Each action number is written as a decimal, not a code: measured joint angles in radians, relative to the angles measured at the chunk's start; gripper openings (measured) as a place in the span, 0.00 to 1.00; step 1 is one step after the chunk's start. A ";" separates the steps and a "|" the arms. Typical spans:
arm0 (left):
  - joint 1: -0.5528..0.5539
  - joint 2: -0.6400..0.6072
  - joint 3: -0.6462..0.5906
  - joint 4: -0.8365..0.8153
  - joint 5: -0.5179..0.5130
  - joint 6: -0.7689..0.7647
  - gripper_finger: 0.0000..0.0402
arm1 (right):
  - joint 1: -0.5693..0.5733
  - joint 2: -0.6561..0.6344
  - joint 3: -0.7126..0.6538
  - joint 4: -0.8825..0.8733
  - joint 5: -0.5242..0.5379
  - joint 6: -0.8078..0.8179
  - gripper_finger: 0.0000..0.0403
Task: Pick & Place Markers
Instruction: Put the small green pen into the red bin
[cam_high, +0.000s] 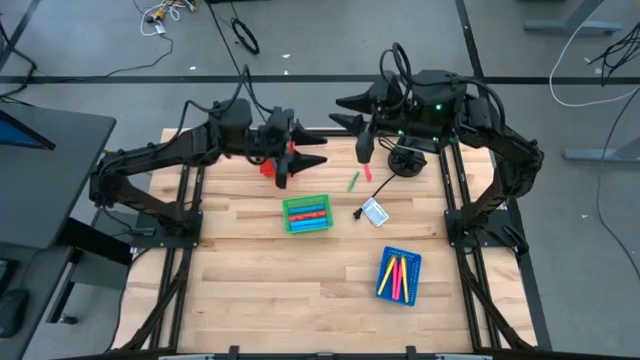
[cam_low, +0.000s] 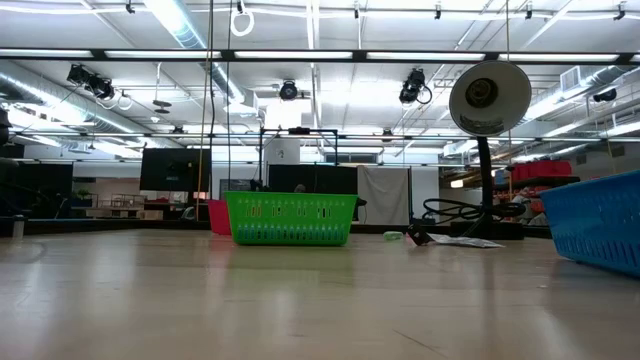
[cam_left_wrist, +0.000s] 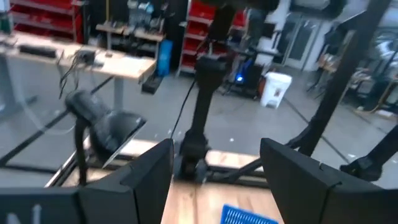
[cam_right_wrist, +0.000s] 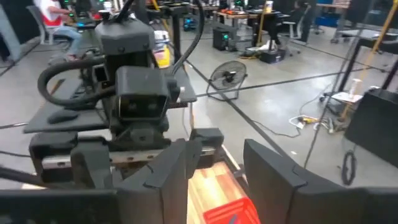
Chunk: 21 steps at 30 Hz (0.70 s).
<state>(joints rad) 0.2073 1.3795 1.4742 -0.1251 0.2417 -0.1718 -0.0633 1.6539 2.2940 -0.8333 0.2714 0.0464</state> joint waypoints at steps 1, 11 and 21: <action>-0.010 -0.004 0.000 0.011 0.000 0.001 0.62 | 0.005 0.000 0.000 0.000 -0.002 0.001 0.40; -0.051 -0.038 0.000 0.007 0.005 -0.015 0.62 | 0.014 0.008 0.000 -0.008 0.087 0.056 0.52; -0.055 -0.041 0.000 -0.006 0.122 -0.105 0.62 | 0.006 0.036 0.000 0.007 0.358 0.145 0.71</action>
<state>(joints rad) 0.1524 1.3388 1.4738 -0.1308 0.3634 -0.2773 -0.0575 1.6902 2.2936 -0.8263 0.6291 0.1918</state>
